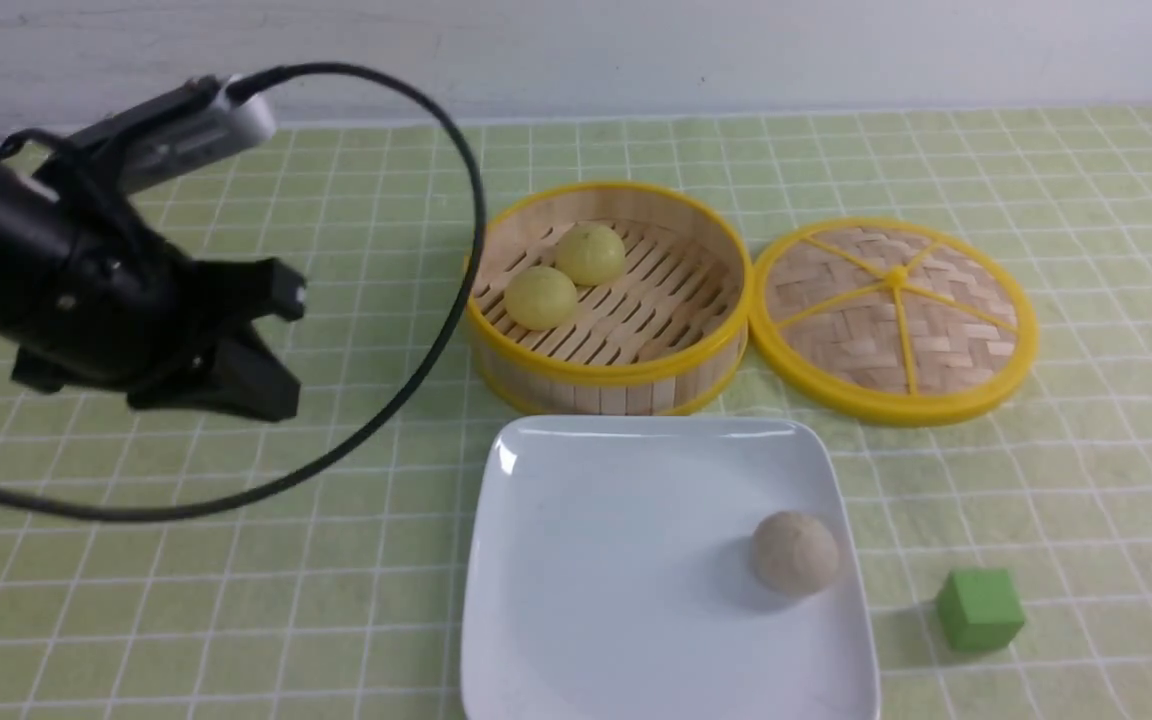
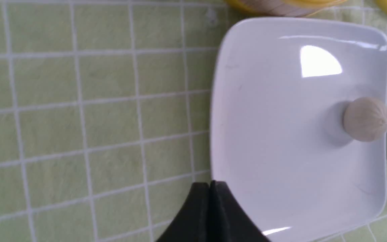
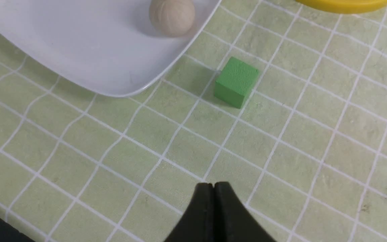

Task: Put the steamed buns into the plate on the green tablecloth.
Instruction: 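Reach into the bamboo steamer and grasp a bun with the left gripper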

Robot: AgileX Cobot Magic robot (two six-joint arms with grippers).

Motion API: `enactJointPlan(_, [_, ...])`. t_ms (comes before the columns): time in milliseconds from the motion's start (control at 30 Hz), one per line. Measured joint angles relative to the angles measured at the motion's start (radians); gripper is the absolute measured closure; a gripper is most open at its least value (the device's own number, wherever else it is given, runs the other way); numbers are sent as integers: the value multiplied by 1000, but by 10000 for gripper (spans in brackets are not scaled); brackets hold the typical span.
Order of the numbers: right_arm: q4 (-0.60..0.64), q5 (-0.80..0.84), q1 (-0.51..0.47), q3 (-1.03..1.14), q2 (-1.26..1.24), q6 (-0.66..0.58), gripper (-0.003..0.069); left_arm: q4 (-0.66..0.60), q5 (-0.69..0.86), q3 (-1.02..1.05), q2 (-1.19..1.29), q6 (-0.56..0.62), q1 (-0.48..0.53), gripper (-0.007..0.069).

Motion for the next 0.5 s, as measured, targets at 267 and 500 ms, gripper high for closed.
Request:
enactJointPlan(267, [0,-108,0,74,0,0,664,161,18,-370,298,-171,-233,545])
enactJointPlan(500, [0,-130,0,74,0,0,661,294,110,-750,619,-239,-301,250])
